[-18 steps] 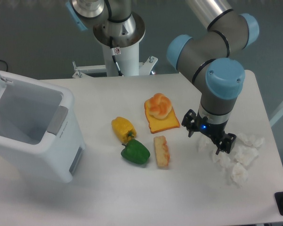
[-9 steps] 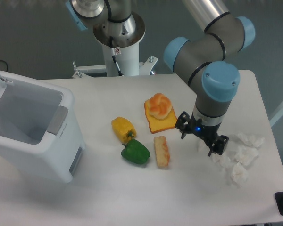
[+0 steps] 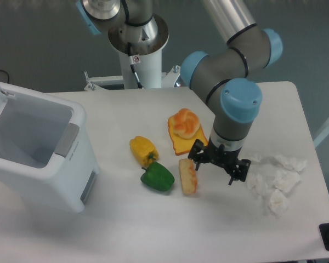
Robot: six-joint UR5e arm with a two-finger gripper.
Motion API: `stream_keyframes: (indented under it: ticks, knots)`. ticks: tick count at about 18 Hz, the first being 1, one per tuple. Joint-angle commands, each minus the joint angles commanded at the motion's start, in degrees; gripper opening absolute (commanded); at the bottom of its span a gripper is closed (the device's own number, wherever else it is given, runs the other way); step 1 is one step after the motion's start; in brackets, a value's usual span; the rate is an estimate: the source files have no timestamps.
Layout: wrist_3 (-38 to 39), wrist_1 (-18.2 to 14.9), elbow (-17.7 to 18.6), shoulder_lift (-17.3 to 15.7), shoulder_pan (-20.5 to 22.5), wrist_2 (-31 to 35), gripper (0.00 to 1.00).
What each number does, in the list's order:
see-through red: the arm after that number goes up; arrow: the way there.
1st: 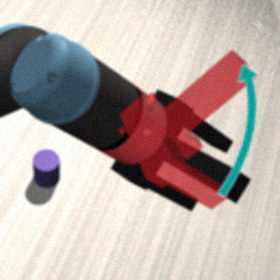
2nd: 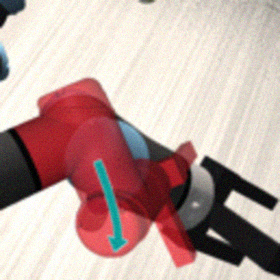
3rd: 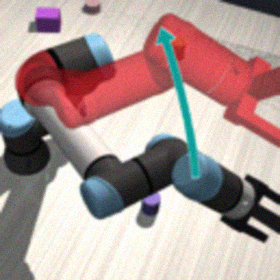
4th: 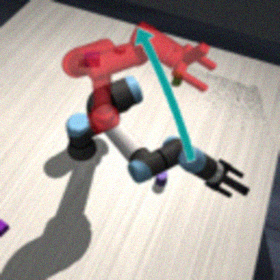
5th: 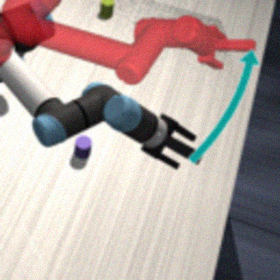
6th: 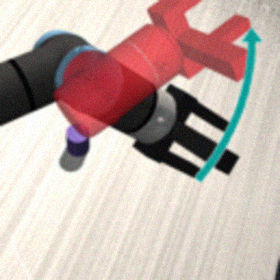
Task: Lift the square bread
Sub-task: 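Lower the gripper over the oblong bread piece and close on it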
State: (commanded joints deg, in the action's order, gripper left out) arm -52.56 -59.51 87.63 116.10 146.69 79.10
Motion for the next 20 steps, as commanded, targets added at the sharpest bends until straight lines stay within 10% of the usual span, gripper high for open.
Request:
stream_keyframes:
  ticks: [20]
  knots:
    - [-0.6,0.4,7.7,2.1,-0.1,5.2,1.0]
